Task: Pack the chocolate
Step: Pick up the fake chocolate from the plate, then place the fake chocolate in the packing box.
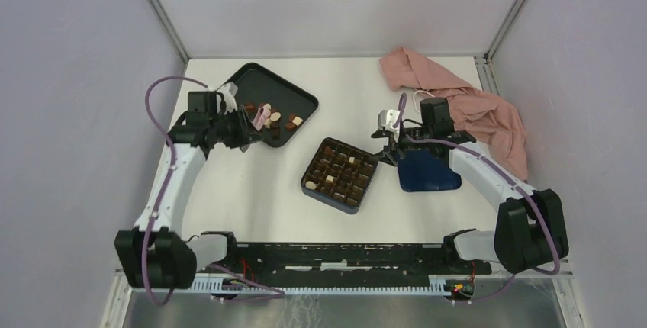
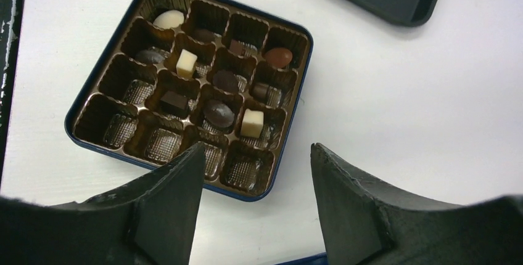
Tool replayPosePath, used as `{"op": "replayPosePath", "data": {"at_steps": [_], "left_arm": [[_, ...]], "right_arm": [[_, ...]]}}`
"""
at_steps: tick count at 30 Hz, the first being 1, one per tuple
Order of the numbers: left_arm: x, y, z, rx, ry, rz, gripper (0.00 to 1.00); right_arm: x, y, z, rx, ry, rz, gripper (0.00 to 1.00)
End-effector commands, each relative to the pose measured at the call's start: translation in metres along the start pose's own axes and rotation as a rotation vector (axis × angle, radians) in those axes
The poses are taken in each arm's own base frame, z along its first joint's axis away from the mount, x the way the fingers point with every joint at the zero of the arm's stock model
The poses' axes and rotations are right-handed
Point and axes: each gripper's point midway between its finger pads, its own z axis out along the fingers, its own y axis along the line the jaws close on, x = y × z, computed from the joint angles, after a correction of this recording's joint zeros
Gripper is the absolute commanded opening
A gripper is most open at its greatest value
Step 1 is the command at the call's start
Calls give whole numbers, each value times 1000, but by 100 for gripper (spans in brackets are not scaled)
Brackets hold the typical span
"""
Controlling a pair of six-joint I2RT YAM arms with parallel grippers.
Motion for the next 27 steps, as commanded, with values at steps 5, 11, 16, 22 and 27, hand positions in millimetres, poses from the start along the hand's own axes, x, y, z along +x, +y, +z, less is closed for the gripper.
{"op": "replayPosePath", "data": {"at_steps": [5,11,16,22,27], "left_arm": [[37,-76,-67,345,-98,42,2],[76,-95,-97,463,-77,54,2],[92,-106,-115,539,-79,43,2],[101,-113,-112,576,-50,23,2],[108,-125,-106,559,-19,41,2]], "right_arm": [[-42,12,-14,-40,-108,-265,70],[-53,24,-24,-64,-115,-310,72],[-37,32,-21,-28,-121,-283,75],[-20,29,-22,17,-81,-275,78],[-8,15,-28,80,-55,-198,80]]}}
